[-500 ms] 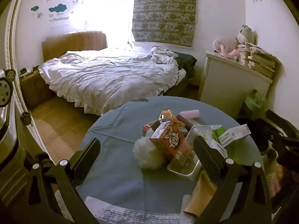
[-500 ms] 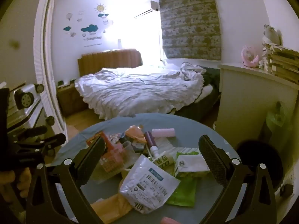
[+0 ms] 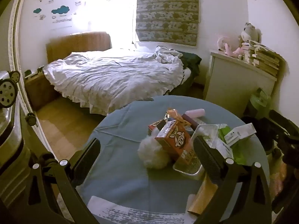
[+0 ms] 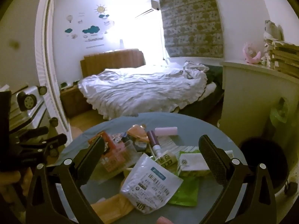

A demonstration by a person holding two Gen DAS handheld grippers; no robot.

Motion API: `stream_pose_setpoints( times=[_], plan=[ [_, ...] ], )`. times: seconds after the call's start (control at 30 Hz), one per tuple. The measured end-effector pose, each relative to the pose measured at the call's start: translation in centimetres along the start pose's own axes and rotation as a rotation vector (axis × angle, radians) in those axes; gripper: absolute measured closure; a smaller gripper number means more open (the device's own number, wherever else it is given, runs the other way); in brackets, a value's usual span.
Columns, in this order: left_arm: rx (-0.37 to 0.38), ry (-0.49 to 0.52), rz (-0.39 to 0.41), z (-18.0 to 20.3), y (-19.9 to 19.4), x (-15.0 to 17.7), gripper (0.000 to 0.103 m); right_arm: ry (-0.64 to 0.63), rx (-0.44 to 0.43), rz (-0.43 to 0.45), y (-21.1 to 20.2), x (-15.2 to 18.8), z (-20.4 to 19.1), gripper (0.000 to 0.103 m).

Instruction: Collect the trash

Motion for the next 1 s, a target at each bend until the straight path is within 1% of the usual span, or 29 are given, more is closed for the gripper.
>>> stream_pose_setpoints(
  times=[0.13, 0.27, 0.67, 0.73, 1.0],
  plan=[
    [-0.007, -0.005, -0.019, -0.1, 0.2, 0.1, 0.005, 0.000, -0.002, -0.005, 0.3, 0.2, 0.1, 0.004],
    [-0.003, 0.010, -0.021, 0.1, 0.2, 0.1, 0.005, -0.002, -0.003, -0.009, 0.5, 0.4, 0.1, 0.004],
    [-0.022, -0.007, -0.026, -1.3, 0.3, 0.1, 0.005, -0.003, -0.003, -0.008, 0.6, 0.5, 0.1, 0.004],
    [-0.024, -0.011, -0.024, -0.6, 0.4, 0.3, 0.005, -0.004, -0.003, -0.005, 0.7, 0.6, 0.1, 0.004],
    [-0.025, -0.013, -0.027, -0.6, 0.4, 0.3, 0.005, -0.003, -0.002, -0.007, 0.6, 0.5, 0.1, 0.004]
  ],
)
Point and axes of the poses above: each gripper's, at about its wrist camera, not at the fingertips, and y roughly the way its jaws point, z to its right, x to its underside, the point moved 9 cm from there along y, roughly the way its jaws point, and after that the axes turned 9 degrees about x, right-handed, at the moved point
